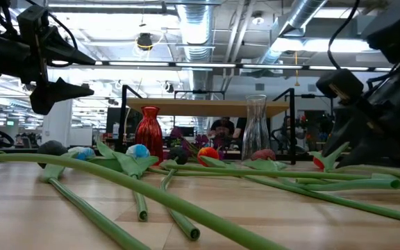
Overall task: Pick and place flowers into a vace then onto a shelf
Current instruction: Put the red tulip into the transparent vase
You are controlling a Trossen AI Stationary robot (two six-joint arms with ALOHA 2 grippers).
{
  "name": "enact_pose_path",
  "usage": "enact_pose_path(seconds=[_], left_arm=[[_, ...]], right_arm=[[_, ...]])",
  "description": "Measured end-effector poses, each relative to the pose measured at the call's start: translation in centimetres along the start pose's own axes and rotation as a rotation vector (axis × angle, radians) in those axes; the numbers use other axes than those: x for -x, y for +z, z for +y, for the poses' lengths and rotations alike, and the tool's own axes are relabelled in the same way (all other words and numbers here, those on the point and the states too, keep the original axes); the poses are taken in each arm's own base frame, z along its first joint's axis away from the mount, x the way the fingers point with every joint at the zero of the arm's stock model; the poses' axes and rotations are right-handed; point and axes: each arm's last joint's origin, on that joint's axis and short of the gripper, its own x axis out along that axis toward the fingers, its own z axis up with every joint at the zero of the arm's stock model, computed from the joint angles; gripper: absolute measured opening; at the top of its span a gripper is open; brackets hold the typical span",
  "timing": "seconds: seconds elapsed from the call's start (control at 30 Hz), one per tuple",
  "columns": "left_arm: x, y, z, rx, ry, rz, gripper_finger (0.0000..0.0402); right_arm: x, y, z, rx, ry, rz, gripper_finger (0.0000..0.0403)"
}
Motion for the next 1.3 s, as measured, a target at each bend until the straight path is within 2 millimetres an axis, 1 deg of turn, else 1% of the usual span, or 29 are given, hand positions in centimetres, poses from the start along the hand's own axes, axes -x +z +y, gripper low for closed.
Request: enact_pose_path(seconds=[0.23, 0.53, 0.67, 0.9, 0.97, 1.1, 1.2, 1.3], left_arm=[[0.00, 0.00, 0.00, 0.000, 0.000, 0.000, 0.0303], [0.00, 0.00, 0.00, 0.000, 0.000, 0.001, 0.0303], [0.00, -0.01, 0.00, 0.000, 0.000, 0.001, 0.0303], [0.00, 0.00, 0.00, 0.000, 0.000, 0.001, 0.0303], [0.00, 0.00, 0.00, 0.000, 0.000, 0.001, 0.0303], [0.00, 0.00, 0.00, 0.000, 0.000, 0.000, 0.0303], [0.00, 0.00, 0.00, 0.000, 0.000, 0.000, 0.0303], [0.00, 0.00, 0.00, 0.000, 0.000, 0.001, 0.0303]], right_arm=[[-0.78, 0.03, -0.03, -0.013, -0.003, -0.011, 0.0127], [-1.03, 0.58, -0.04, -0.055, -0.020, 0.000, 0.0122], [-1.08, 0.67, -0.08, -0.061, -0.027, 0.006, 0.0096], [-1.08, 0.68, -0.12, -0.067, -0.031, 0.008, 0.0014], [-1.08, 0.68, -0.15, -0.067, -0.032, 0.007, 0.0009], [-1.08, 0.67, -0.16, -0.074, -0.032, 0.010, 0.0014], [-1.07, 0.56, -0.04, -0.067, -0.019, 0.030, 0.0005], [-1.03, 0.27, 0.31, -0.046, 0.016, 0.052, 0.0007]])
